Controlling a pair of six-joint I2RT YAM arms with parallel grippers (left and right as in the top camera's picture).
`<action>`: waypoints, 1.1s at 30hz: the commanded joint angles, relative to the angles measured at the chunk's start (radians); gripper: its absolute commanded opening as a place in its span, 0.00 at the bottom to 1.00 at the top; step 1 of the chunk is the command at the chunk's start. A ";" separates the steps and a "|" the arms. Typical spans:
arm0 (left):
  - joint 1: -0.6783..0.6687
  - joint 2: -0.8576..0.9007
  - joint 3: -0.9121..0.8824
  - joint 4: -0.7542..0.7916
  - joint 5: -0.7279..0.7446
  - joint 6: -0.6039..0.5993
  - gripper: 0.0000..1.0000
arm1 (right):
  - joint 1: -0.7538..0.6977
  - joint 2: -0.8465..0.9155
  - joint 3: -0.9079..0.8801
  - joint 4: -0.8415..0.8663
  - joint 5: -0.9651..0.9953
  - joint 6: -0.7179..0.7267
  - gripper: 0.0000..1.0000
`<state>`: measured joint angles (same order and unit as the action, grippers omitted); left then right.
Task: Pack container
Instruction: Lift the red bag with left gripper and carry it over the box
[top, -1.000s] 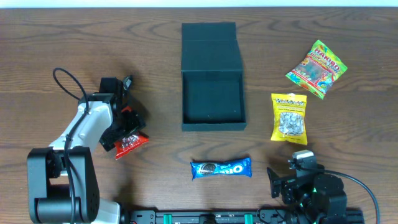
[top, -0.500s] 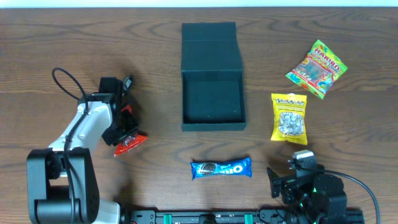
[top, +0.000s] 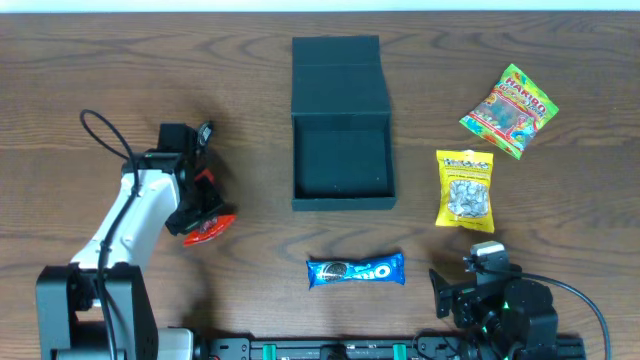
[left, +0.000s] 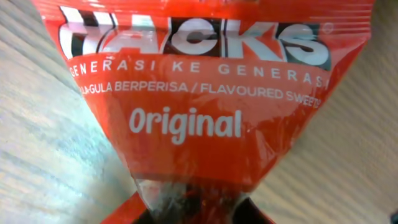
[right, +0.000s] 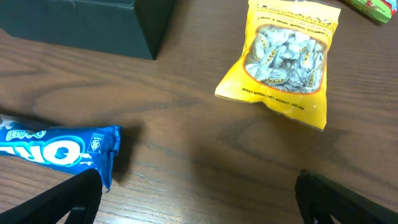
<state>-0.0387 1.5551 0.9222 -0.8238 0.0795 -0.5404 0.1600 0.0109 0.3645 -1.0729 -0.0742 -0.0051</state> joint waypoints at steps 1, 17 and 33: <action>-0.050 -0.043 0.067 -0.036 -0.001 0.025 0.10 | -0.018 -0.005 -0.006 -0.004 -0.001 -0.008 0.99; -0.364 -0.039 0.530 -0.040 0.000 0.050 0.06 | -0.018 -0.005 -0.006 -0.004 -0.001 -0.008 0.99; -0.510 0.188 0.540 0.101 0.048 -0.072 0.06 | -0.018 -0.005 -0.006 -0.004 -0.001 -0.008 0.99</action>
<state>-0.5484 1.7302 1.4384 -0.7319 0.1287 -0.5735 0.1600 0.0109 0.3645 -1.0729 -0.0746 -0.0051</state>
